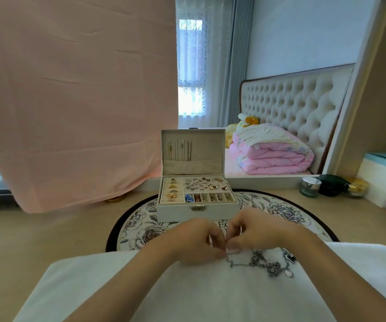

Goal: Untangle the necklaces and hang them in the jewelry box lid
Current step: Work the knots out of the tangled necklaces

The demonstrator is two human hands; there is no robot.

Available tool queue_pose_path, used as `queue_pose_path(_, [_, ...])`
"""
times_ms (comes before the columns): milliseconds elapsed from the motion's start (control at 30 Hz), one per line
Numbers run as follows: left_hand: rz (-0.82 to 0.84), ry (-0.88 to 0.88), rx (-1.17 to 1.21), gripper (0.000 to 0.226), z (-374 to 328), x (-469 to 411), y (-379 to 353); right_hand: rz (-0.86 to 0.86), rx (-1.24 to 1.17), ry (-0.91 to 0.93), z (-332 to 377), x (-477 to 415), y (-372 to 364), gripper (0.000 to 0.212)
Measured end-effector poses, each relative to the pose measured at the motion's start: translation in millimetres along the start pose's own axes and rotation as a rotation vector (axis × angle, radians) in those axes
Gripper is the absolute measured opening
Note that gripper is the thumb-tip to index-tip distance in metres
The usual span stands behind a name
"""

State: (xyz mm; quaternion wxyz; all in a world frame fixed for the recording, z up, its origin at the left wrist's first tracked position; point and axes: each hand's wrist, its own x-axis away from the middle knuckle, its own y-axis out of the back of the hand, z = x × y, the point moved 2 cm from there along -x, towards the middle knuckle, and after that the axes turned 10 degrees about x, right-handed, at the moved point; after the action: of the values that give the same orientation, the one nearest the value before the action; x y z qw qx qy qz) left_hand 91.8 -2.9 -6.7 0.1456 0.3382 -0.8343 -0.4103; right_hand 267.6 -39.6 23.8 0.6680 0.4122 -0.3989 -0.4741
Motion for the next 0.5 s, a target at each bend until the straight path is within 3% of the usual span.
queue_pose_path(133, [0.017,-0.103,-0.084,0.02,2.4,5.1,-13.8,0.097,0.076,-0.03,0.4,14.7,-18.2,0.025])
queue_pose_path(433, [-0.056,-0.187,-0.127,0.021,6.3,2.4,-24.0,0.063,0.135,0.011,-12.6,12.4,-20.2,0.003])
queue_pose_path(500, [-0.071,-0.211,-0.099,0.018,8.7,1.8,-26.5,0.057,0.098,0.032,-14.1,11.4,-19.7,0.008])
